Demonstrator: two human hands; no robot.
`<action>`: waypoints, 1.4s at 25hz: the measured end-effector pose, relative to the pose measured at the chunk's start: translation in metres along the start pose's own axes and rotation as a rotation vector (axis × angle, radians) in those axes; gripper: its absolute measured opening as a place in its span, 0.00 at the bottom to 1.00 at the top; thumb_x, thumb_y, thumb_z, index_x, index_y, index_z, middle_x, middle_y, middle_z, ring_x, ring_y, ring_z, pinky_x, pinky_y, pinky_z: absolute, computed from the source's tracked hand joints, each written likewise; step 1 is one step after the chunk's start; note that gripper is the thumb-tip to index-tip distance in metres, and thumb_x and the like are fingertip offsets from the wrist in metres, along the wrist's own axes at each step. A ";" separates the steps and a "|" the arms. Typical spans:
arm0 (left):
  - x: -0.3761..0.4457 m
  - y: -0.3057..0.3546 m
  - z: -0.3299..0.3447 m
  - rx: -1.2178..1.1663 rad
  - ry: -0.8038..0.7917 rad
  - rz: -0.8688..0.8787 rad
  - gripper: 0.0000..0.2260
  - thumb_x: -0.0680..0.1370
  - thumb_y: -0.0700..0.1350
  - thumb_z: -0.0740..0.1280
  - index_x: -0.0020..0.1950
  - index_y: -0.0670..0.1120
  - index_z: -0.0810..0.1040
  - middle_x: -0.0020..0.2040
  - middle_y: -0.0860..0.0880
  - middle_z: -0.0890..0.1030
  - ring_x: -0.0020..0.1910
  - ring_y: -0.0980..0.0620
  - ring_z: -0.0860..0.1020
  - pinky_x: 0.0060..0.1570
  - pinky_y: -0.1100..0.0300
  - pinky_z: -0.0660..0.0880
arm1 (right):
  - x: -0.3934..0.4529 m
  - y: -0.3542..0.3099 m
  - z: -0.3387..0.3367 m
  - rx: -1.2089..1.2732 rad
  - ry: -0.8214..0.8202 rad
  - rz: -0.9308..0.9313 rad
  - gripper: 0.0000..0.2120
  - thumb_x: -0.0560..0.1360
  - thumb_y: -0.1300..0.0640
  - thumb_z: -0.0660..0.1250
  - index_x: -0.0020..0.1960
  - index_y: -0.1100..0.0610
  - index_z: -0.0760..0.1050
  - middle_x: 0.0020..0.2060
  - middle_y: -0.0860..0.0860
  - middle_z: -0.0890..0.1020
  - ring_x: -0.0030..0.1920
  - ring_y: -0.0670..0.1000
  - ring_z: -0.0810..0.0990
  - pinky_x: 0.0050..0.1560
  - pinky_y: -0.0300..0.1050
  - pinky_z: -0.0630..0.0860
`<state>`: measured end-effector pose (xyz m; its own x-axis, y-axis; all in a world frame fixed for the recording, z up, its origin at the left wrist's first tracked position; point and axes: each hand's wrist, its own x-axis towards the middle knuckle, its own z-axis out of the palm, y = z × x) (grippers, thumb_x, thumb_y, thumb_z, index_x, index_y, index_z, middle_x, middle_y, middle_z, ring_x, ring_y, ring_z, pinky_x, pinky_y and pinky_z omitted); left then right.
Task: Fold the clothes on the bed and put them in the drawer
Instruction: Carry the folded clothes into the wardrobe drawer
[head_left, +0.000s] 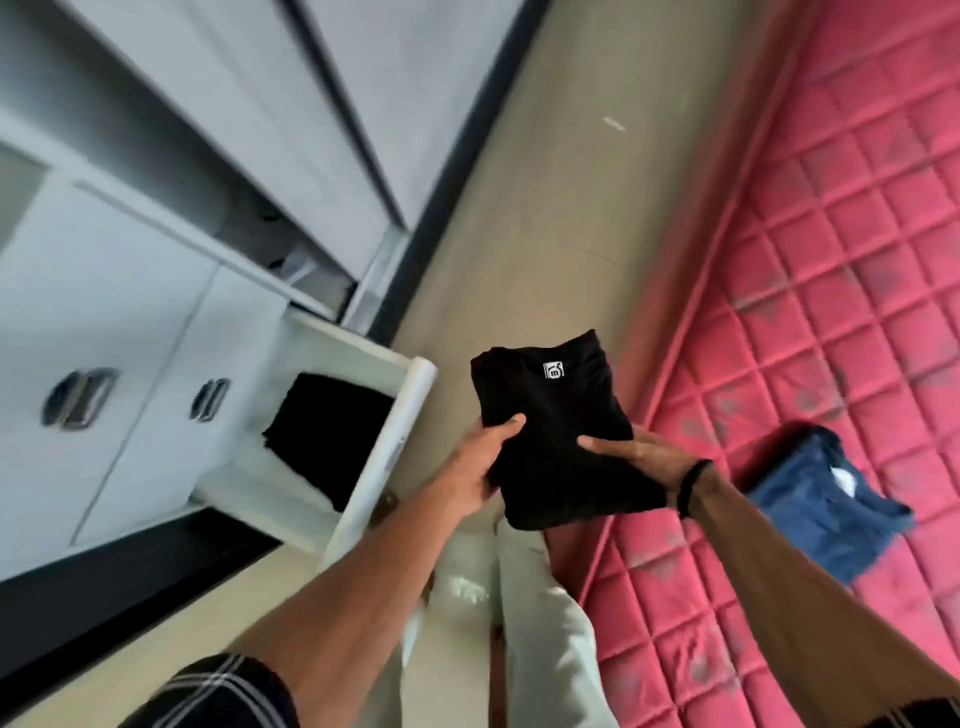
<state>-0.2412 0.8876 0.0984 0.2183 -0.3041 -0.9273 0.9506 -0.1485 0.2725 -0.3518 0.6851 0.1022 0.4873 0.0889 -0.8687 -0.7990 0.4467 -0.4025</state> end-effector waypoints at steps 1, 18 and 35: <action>-0.003 0.006 -0.029 -0.049 0.022 0.031 0.17 0.81 0.45 0.70 0.70 0.48 0.77 0.60 0.47 0.85 0.57 0.48 0.85 0.53 0.56 0.83 | 0.017 -0.015 0.026 -0.095 -0.049 0.002 0.21 0.76 0.57 0.73 0.68 0.57 0.77 0.60 0.57 0.84 0.59 0.59 0.84 0.60 0.55 0.81; 0.192 -0.025 -0.444 -0.210 0.580 0.129 0.30 0.78 0.33 0.70 0.73 0.56 0.65 0.65 0.46 0.79 0.60 0.46 0.81 0.58 0.45 0.81 | 0.454 0.060 0.340 -1.225 0.036 -0.134 0.31 0.74 0.60 0.72 0.76 0.53 0.69 0.69 0.55 0.77 0.66 0.58 0.78 0.57 0.41 0.72; 0.130 0.050 -0.180 0.832 0.476 0.424 0.09 0.79 0.43 0.68 0.60 0.49 0.81 0.51 0.47 0.87 0.52 0.49 0.85 0.55 0.57 0.78 | 0.255 0.001 0.209 -0.654 0.383 -0.319 0.13 0.77 0.56 0.68 0.61 0.53 0.79 0.48 0.52 0.85 0.50 0.53 0.84 0.55 0.51 0.82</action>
<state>-0.1252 1.0096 -0.0548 0.7339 -0.1081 -0.6706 0.3636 -0.7715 0.5222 -0.1543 0.8944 -0.0592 0.6663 -0.3175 -0.6747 -0.7439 -0.2207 -0.6308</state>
